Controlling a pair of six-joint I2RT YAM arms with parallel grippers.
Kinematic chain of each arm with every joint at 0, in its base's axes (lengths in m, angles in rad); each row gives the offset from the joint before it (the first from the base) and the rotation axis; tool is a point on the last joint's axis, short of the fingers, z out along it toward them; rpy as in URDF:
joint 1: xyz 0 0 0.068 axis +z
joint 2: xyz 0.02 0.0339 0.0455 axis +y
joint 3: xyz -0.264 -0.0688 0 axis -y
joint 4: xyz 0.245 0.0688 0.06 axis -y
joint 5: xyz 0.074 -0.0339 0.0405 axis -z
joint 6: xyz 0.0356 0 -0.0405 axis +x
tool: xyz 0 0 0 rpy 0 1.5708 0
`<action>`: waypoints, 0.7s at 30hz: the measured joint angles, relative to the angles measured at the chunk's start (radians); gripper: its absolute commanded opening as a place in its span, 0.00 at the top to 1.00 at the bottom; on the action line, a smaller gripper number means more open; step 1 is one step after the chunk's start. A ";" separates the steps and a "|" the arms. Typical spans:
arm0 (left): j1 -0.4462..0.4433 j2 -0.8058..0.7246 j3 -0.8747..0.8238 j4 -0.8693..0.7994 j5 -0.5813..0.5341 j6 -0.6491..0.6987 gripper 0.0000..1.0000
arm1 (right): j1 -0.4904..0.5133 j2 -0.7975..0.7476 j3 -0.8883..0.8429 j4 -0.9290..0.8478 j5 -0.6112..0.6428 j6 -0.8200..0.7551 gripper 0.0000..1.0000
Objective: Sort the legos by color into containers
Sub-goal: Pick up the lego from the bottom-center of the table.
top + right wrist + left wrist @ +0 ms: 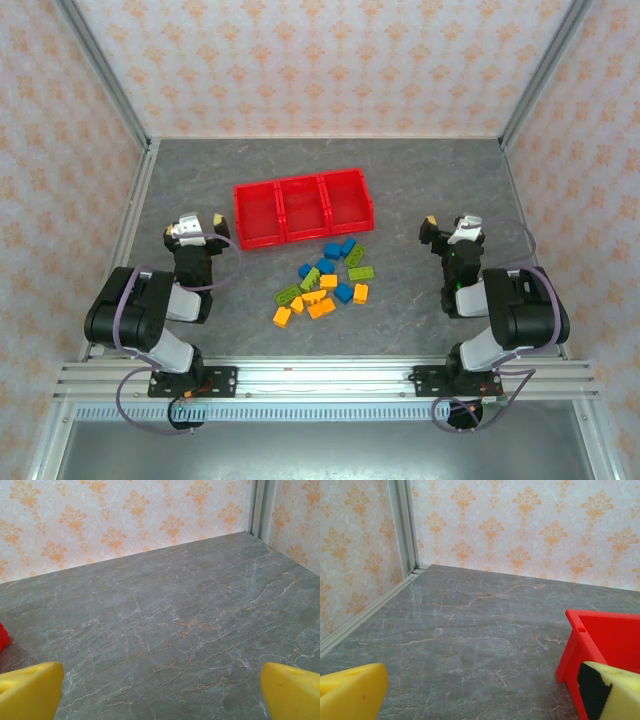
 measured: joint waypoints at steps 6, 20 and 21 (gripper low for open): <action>0.013 0.000 0.003 -0.009 0.008 -0.010 0.01 | 0.000 0.000 0.000 0.000 0.000 -0.002 0.00; 0.013 0.000 0.003 -0.010 0.009 -0.015 0.01 | 0.000 0.000 0.001 -0.003 0.001 -0.002 0.00; 0.013 0.000 0.003 -0.010 0.009 -0.015 0.01 | 0.000 0.000 0.001 -0.003 0.002 -0.002 0.00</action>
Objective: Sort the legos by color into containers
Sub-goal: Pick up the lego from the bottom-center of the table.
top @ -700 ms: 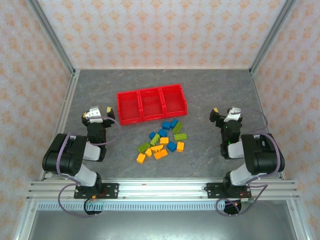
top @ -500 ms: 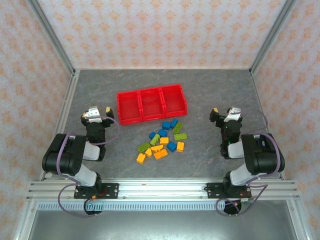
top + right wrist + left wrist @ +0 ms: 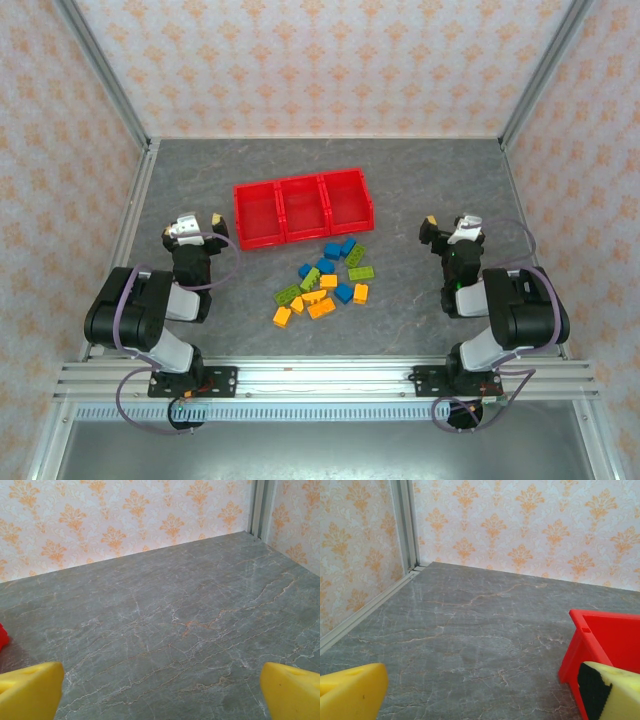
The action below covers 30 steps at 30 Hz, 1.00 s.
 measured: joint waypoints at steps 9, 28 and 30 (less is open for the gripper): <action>-0.074 -0.285 0.105 -0.315 -0.162 -0.031 0.01 | -0.003 -0.274 0.108 -0.395 0.203 0.173 0.00; -0.175 -0.822 0.417 -1.485 0.191 -0.368 0.01 | 0.377 -0.553 0.435 -1.504 -0.241 0.731 0.06; -0.229 -0.840 0.417 -1.570 0.214 -0.397 0.01 | 0.521 -0.508 0.435 -1.571 -0.236 0.782 0.08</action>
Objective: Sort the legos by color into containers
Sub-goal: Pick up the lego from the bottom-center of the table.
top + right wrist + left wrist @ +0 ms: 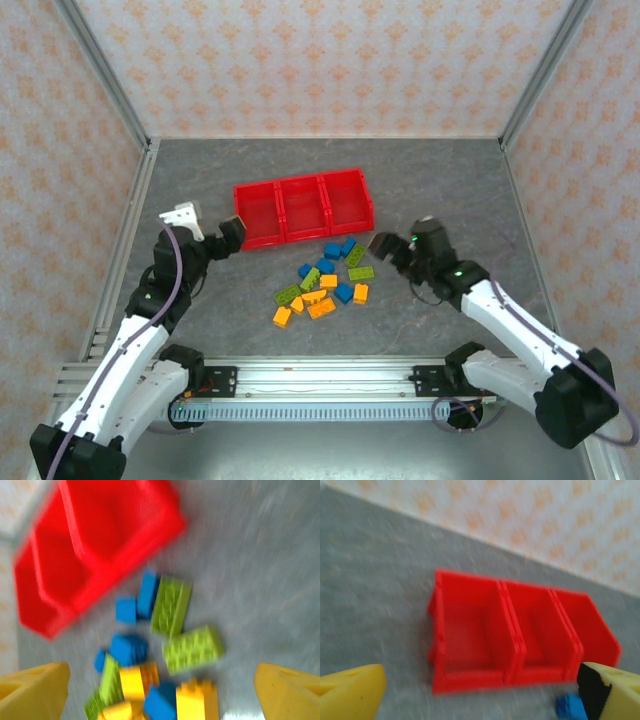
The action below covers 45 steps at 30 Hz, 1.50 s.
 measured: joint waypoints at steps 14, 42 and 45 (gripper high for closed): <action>-0.050 -0.035 -0.002 -0.076 0.156 -0.033 0.01 | 0.246 0.373 0.116 -0.145 0.111 0.156 0.22; -0.050 -0.090 -0.006 -0.088 0.156 -0.035 0.01 | 0.254 0.568 0.230 -0.188 0.226 0.149 0.51; -0.050 -0.084 -0.009 -0.088 0.156 -0.044 0.01 | 0.254 0.569 0.227 -0.187 0.227 0.138 0.57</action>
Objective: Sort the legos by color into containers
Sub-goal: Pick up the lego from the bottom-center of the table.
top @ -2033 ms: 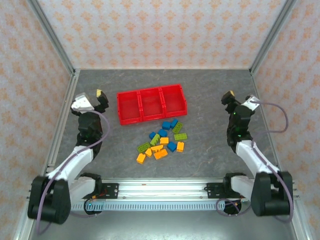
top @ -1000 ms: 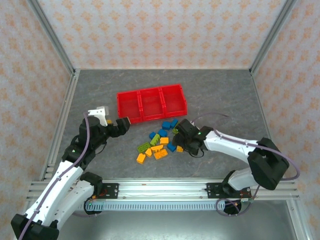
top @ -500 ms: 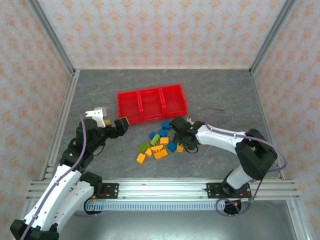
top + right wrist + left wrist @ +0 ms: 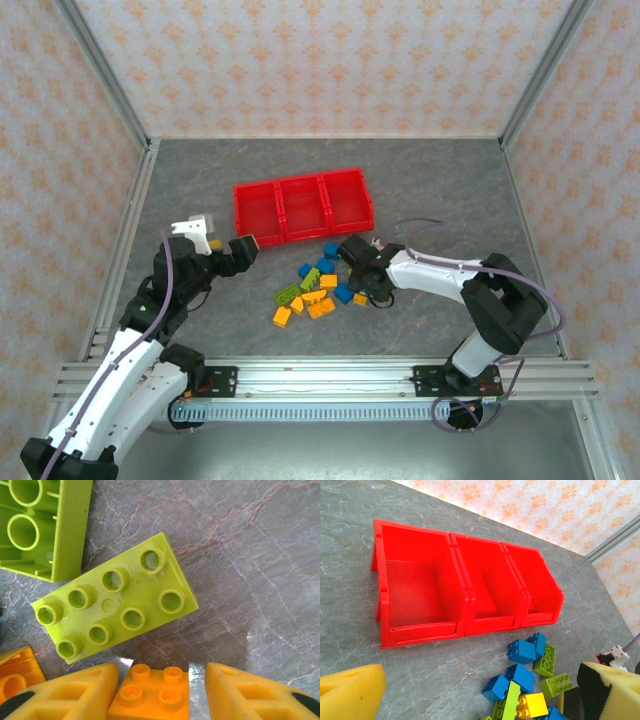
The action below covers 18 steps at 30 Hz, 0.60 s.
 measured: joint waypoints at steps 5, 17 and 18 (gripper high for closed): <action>0.000 0.002 -0.007 0.000 -0.001 -0.011 0.01 | 0.000 -0.004 -0.005 -0.003 0.005 -0.023 0.68; 0.000 0.002 -0.016 0.000 -0.019 -0.031 0.01 | 0.000 -0.119 0.167 -0.104 -0.004 -0.126 0.77; -0.001 0.002 -0.016 0.000 -0.019 -0.031 0.01 | -0.003 -0.126 0.205 -0.108 0.002 -0.141 0.77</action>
